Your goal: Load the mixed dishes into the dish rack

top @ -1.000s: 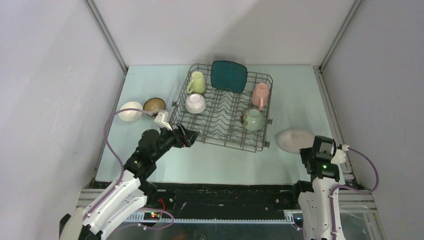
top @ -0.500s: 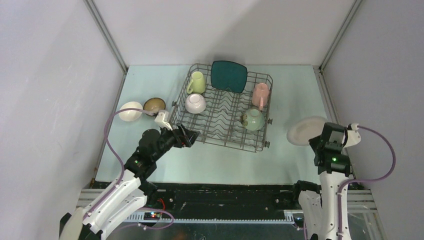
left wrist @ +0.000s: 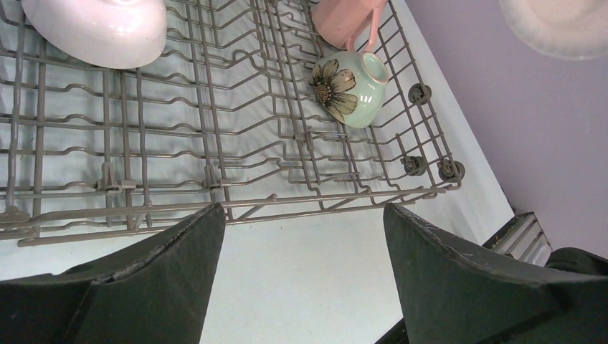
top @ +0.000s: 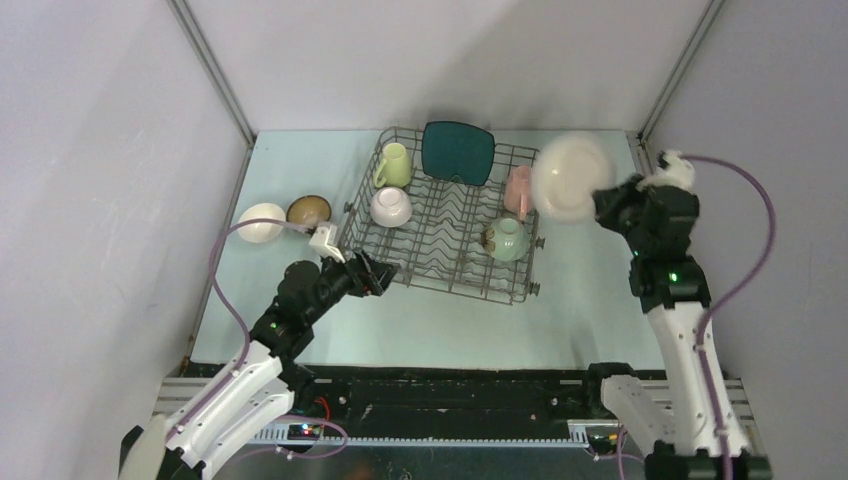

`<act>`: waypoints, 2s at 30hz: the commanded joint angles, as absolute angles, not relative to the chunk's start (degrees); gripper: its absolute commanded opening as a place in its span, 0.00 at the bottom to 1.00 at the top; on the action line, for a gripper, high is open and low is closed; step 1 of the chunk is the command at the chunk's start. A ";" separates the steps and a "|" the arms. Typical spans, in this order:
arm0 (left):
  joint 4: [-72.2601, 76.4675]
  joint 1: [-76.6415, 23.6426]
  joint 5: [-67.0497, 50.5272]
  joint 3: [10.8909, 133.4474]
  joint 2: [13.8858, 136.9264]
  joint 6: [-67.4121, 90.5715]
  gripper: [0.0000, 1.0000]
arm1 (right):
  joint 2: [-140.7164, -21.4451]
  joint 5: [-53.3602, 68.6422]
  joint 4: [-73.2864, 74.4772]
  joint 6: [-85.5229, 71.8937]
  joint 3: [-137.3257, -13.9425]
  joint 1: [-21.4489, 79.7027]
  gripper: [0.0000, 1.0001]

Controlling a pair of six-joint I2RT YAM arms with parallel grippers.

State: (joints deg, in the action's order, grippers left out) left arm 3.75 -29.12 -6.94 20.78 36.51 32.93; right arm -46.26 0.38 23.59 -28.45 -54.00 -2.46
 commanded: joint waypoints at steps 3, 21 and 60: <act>7.09 -29.58 -5.02 19.34 34.18 31.74 0.88 | -60.30 3.12 3.45 -7.23 -66.20 16.72 0.00; 16.04 -29.62 -5.89 15.66 35.70 28.17 0.87 | -84.45 27.31 -15.17 31.26 -71.88 18.88 0.00; 16.37 -29.62 -2.13 16.84 40.78 24.26 0.88 | -110.95 14.80 -13.86 35.69 -83.71 23.19 0.38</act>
